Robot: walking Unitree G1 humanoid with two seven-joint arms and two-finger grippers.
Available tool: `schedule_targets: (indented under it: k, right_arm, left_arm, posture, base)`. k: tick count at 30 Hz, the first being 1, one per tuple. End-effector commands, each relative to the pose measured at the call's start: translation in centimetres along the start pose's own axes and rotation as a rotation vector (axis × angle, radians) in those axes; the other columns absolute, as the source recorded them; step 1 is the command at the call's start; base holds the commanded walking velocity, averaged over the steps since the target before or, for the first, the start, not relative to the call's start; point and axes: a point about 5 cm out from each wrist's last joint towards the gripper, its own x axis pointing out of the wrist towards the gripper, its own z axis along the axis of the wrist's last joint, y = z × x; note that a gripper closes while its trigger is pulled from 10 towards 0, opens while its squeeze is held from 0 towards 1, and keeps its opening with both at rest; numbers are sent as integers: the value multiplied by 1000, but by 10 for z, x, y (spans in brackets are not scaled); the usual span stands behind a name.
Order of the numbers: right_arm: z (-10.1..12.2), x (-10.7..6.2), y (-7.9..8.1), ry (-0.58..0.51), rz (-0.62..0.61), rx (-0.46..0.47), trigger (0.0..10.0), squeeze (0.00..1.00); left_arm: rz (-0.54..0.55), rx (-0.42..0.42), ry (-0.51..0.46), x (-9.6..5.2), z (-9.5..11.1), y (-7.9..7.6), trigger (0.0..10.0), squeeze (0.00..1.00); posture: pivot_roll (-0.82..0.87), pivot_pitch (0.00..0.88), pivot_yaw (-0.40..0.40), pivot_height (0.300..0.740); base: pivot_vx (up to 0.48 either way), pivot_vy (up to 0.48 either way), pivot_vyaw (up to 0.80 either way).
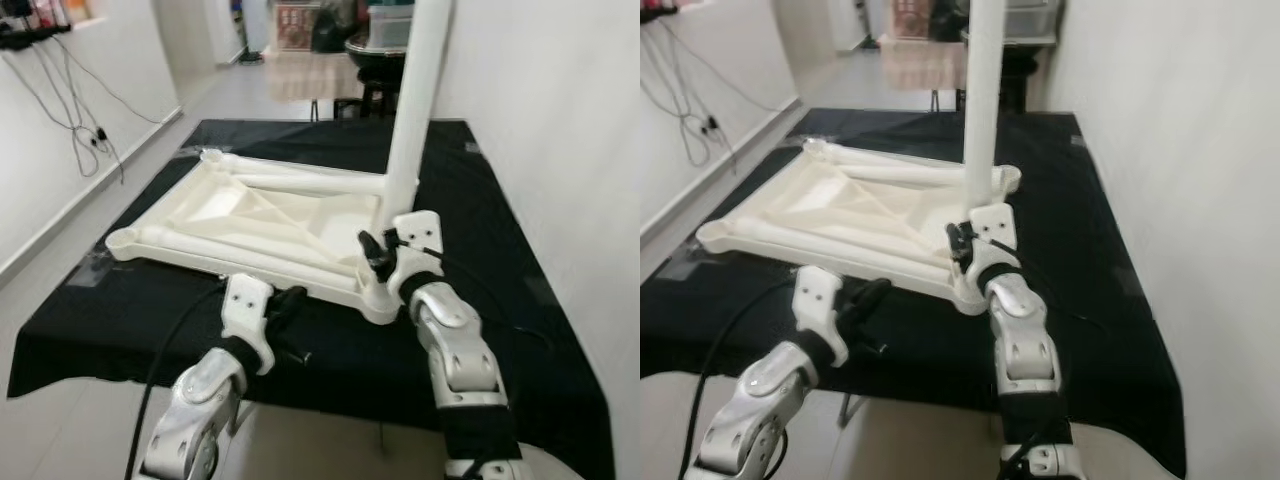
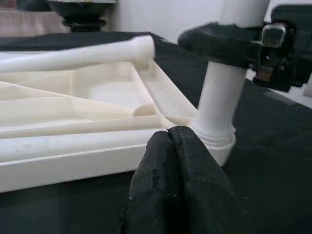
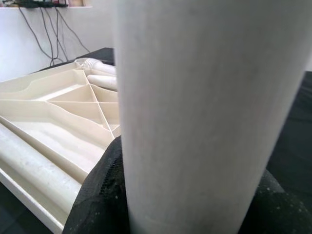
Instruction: Building children table
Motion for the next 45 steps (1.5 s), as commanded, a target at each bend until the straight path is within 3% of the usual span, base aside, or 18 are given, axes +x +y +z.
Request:
schedule_targets:
  k: [1, 2, 3, 4, 5, 10, 11, 12, 13, 18, 24, 25, 26, 34, 42, 43, 44, 45]
  right_arm:
    - [-36, -1, -9, 157, -19, -4, 3882, 0]
    - [-36, -1, -9, 157, -19, -4, 3882, 0]
    - [-34, 4, -9, 138, 20, -4, 10000, 110]
    - [-34, 4, -9, 138, 20, -4, 10000, 110]
    - [-33, 9, -12, 125, 74, 27, 10000, 1000]
    - [-14, 16, -11, 69, 247, 88, 10000, 1000]
    - [-8, 16, -10, 67, 382, 77, 10000, 612]
    - [-8, 16, -10, 67, 382, 77, 10000, 612]
    - [-6, 16, -10, 70, 475, 68, 10000, 0]
    - [6, 15, -23, 83, 810, -38, 10000, 0]
    - [15, 19, -26, 71, 870, -4, 10000, 0]
    - [18, 21, -27, 67, 890, 24, 5725, 0]
    - [18, 21, -30, 74, 896, 46, 0, 0]
    - [3, 11, -43, 72, 878, 54, 0, 0]
    - [-21, -8, -38, 109, 543, 47, 0, 0]
    - [-26, -5, -31, 100, 243, 116, 0, 0]
    - [-54, -22, -7, 230, -68, 221, 0, 0]
    - [-54, -22, -7, 230, -68, 221, 0, 0]
  left_arm:
    - [13, -8, 3, 0, -1, 1, 10000, 0]
    - [13, -8, 3, 0, -1, 1, 10000, 0]
    - [19, -6, 0, 0, -1, 2, 10000, 0]
    - [19, -6, 0, 0, -1, 2, 10000, 0]
    - [21, -5, -1, 0, -2, 1, 10000, 0]
    - [12, -7, 1, 2, -2, 0, 10000, 0]
    - [10, -8, 1, 3, -3, 0, 10000, 0]
    - [10, -8, 1, 3, -3, 0, 10000, 0]
    - [10, -8, 2, 4, -3, 0, 10000, 0]
    - [9, -3, 3, 5, -5, -1, 10000, 0]
    - [11, -2, 3, 6, -6, -2, 10000, 0]
    - [11, -2, 3, 6, -6, -2, 10000, 0]
    - [10, -3, 3, 6, -6, -3, 10000, 0]
    - [5, -11, 0, 5, -6, -4, 10000, 0]
    - [0, -11, 0, 2, -5, -3, 10000, 0]
    - [0, -9, 1, 1, -4, -2, 10000, 0]
    - [0, -6, 3, 1, -4, -1, 10000, 0]
    - [0, -6, 3, 1, -4, -1, 10000, 0]
  posture:
    - [-28, 64, -14, 740]
    - [-28, 64, -14, 740]
    - [-24, 59, -17, 740]
    - [-24, 59, -17, 740]
    - [-23, 55, -20, 740]
    - [-27, 47, -20, 740]
    - [-25, 43, -23, 740]
    - [-25, 43, -23, 740]
    - [-24, 39, -26, 740]
    - [-4, 17, -41, 740]
    - [-3, 14, -41, 740]
    - [-3, 13, -41, 740]
    - [-4, 13, -39, 740]
    - [-12, 20, -37, 740]
    - [-29, 49, -30, 740]
    - [-34, 54, -21, 740]
    - [-42, 58, -13, 740]
    - [-42, 58, -13, 740]
  base:
    - [0, 0, 0]
    - [0, 0, 0]
    - [0, 0, 0]
    - [0, 0, 0]
    - [0, 0, 0]
    - [0, 0, 0]
    - [0, 0, 0]
    - [0, 0, 0]
    - [0, 0, 0]
    - [0, 0, 0]
    - [0, 0, 0]
    - [0, 0, 0]
    - [0, 0, 0]
    - [0, 0, 0]
    - [0, 0, 0]
    - [0, 0, 0]
    - [0, 0, 0]
    - [0, 0, 0]
